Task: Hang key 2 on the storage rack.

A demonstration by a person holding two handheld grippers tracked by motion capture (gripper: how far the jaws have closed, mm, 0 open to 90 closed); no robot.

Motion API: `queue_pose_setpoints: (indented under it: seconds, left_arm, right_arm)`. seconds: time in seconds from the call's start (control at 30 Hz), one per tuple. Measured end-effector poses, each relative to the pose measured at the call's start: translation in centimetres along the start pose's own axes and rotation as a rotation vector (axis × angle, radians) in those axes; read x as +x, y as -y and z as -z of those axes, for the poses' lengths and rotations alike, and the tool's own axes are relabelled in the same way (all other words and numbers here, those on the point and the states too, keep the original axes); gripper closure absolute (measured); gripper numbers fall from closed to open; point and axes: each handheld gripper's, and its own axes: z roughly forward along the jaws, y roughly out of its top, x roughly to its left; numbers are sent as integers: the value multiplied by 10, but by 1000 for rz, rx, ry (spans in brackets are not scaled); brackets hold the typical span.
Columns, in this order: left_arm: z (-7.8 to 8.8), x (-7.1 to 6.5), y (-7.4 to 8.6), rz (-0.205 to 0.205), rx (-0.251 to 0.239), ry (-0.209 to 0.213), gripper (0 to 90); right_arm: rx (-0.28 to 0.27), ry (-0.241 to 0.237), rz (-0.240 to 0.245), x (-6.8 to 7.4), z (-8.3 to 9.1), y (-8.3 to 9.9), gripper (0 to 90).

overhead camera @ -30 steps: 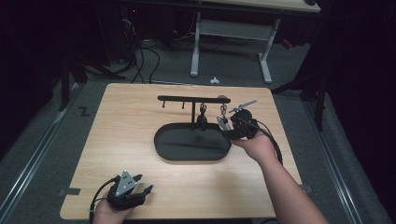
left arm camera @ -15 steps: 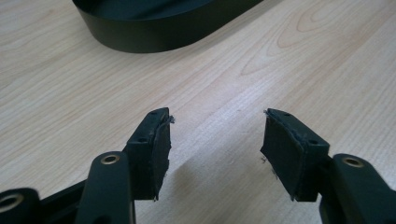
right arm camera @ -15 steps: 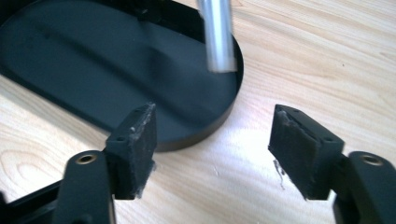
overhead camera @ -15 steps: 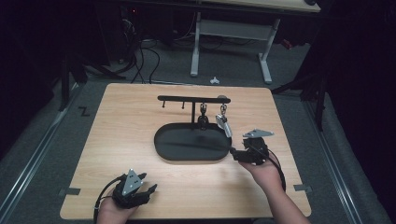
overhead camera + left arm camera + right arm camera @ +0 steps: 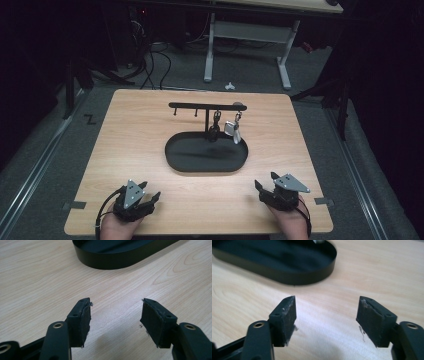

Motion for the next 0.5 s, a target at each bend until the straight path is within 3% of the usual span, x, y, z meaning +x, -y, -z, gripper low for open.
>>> queue_pose_setpoints:
  seconds: [0.23, 0.5]
  left_arm:
    - [-1, -5, -5, -19, -21, 27, 405]
    - [3, 3, -4, -13, -44, 45, 401]
  right_arm:
    - [49, -18, -16, 2, -8, 8, 310]
    - [47, 13, -19, 2, -9, 6, 317]
